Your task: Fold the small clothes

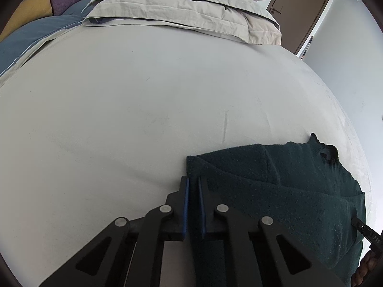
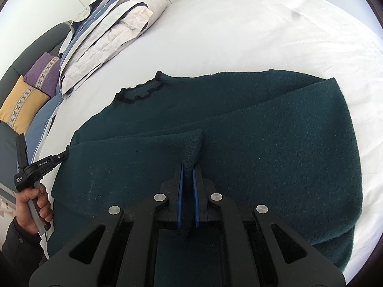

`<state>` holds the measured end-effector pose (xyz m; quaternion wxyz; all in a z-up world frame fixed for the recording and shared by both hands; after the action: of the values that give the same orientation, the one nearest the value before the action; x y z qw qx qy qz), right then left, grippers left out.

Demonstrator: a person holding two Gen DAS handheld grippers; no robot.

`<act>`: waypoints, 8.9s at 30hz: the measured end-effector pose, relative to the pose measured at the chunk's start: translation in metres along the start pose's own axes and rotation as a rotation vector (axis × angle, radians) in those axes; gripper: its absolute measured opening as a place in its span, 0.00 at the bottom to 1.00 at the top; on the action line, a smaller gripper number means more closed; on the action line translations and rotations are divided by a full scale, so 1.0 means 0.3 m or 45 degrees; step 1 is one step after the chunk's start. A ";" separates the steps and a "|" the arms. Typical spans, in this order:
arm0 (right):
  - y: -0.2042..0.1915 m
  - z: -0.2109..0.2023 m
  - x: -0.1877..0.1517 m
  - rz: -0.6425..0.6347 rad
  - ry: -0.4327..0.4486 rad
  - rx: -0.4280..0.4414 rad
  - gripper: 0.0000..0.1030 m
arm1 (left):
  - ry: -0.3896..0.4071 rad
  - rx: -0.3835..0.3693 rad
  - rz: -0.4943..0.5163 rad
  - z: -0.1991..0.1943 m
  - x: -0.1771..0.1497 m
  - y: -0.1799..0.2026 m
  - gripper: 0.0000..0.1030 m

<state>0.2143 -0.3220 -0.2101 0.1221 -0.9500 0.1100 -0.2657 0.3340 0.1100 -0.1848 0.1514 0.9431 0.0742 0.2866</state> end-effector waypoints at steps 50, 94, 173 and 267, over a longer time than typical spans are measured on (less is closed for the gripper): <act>-0.028 0.016 0.017 -0.102 -0.024 -0.074 0.24 | 0.060 0.118 0.274 -0.134 -0.221 0.080 0.12; -0.228 -0.686 -0.492 -0.420 0.229 -0.275 0.44 | 0.030 -0.092 0.054 -0.727 -0.772 -0.027 0.74; 0.276 -0.857 -0.944 0.176 -0.052 0.303 0.06 | -0.313 -0.590 0.011 -0.848 -1.006 0.000 0.04; 0.366 -0.249 -0.118 0.006 0.111 -0.256 0.49 | -0.061 -0.393 -0.210 -0.298 -0.340 0.042 0.23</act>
<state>0.1294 -0.4291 -0.1970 0.0218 -0.9447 0.1435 -0.2942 0.2001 0.0968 -0.1628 0.3192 0.9059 0.1029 0.2586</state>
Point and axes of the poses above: each gripper's, at about its wrist camera, not at the fingertips, and z roughly the way its jaws point, y to its right, x to its top, the point moved 9 cm from there along z, roughly the way its jaws point, and after that the axes turned 5 degrees about -x, right-handed, at the moved point
